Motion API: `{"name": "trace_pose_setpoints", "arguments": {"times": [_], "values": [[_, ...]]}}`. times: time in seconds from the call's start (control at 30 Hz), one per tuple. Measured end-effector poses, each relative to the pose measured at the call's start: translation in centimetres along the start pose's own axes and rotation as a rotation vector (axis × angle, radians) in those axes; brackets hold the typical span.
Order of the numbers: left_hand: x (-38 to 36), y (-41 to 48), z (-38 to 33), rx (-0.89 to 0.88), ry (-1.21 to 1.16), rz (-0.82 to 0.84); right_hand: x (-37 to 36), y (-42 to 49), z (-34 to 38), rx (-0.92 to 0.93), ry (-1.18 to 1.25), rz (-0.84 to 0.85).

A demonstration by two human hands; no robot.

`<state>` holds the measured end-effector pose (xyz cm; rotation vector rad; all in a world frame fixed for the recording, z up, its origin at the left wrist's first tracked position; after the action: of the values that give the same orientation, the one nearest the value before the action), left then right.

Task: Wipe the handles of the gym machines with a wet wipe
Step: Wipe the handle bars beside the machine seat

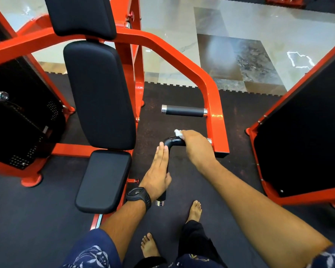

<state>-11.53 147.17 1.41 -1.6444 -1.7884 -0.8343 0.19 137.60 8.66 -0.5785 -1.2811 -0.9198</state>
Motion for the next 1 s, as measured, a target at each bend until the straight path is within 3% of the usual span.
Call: {"name": "trace_pose_setpoints", "arguments": {"times": [0.13,0.2,0.27,0.47,0.57,0.67,0.73,0.9,1.0], "values": [[0.2,0.2,0.1,0.011,-0.026,0.015,-1.2,-1.4,3.6,0.256,-0.037,-0.032],[0.4,0.1,0.0,0.001,-0.018,0.02,-0.7,-1.8,1.3,0.168,0.017,0.019],[0.5,-0.1,0.0,0.001,-0.006,0.026,-0.3,-2.8,-0.9,0.083,0.006,-0.067],[0.4,-0.1,0.1,-0.001,-0.001,0.026,-1.6,-4.6,1.2,0.202,0.08,-0.124],[0.6,-0.1,0.1,-0.009,0.024,0.039,0.1,-4.3,-0.7,0.069,0.028,-0.356],[0.6,-0.1,0.1,0.004,0.012,0.045,-0.5,-4.4,-0.5,0.021,0.05,-0.404],[0.6,-0.1,0.0,-0.001,0.006,0.045,-0.2,-3.6,0.9,0.004,0.084,-0.378],[0.7,0.1,-0.1,0.011,0.005,0.06,-1.4,-0.6,4.2,0.305,-0.072,-0.093],[0.7,0.0,-0.2,0.019,0.001,0.05,-0.5,1.4,0.9,0.173,-0.181,0.078]]}}
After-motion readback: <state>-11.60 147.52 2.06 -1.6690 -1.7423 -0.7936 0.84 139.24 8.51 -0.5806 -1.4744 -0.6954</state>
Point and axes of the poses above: each hand's wrist, its own y-axis towards the middle knuckle, its own x-axis out of the back of the hand, z = x × y, the point moved 6 cm from there along y, towards the middle knuckle, and after that the axes turned 2 degrees about -z, right-handed, at the moved point
